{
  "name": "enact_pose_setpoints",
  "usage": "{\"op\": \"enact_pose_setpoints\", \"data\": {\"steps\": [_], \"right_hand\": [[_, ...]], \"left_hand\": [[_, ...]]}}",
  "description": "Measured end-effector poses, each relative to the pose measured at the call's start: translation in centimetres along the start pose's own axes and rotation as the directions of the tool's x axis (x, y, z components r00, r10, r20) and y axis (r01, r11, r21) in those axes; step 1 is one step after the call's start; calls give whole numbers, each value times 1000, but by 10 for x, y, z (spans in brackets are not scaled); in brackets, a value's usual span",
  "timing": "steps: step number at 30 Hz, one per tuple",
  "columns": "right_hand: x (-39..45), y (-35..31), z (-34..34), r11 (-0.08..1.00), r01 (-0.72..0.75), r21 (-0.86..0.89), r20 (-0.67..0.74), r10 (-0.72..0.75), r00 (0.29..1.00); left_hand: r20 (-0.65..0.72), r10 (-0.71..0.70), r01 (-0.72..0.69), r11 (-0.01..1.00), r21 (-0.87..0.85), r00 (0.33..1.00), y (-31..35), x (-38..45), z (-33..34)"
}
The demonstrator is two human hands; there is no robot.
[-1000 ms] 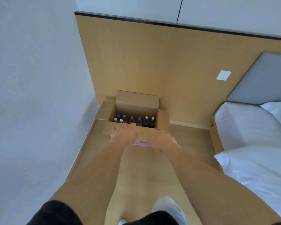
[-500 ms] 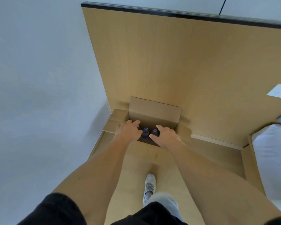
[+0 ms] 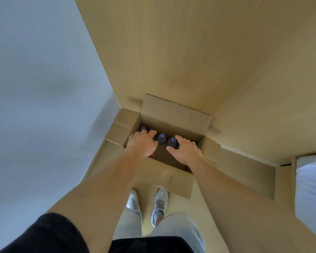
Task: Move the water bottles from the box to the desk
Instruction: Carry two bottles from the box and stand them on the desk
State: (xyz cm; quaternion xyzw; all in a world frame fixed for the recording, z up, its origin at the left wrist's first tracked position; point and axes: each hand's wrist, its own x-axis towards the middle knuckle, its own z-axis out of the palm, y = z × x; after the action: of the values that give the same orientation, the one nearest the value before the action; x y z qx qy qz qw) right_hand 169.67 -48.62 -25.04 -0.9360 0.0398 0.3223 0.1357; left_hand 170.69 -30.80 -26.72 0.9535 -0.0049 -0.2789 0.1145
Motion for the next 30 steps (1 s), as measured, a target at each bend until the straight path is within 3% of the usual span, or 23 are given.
{"op": "enact_pose_setpoints", "data": {"steps": [14,25,30], "right_hand": [[116,-9,49,983,-162,90,118,151,982],[240,20,139,974,-193,116,215,165,963],[285,54,184,968,-229,107,222,201,954]], "left_hand": [[176,-20,18,1000,12,984,-73,133,37],[270,-88,83,996,30,959,-120,242,147],[199,-90,89,996,14,976,-131,299,196]]}}
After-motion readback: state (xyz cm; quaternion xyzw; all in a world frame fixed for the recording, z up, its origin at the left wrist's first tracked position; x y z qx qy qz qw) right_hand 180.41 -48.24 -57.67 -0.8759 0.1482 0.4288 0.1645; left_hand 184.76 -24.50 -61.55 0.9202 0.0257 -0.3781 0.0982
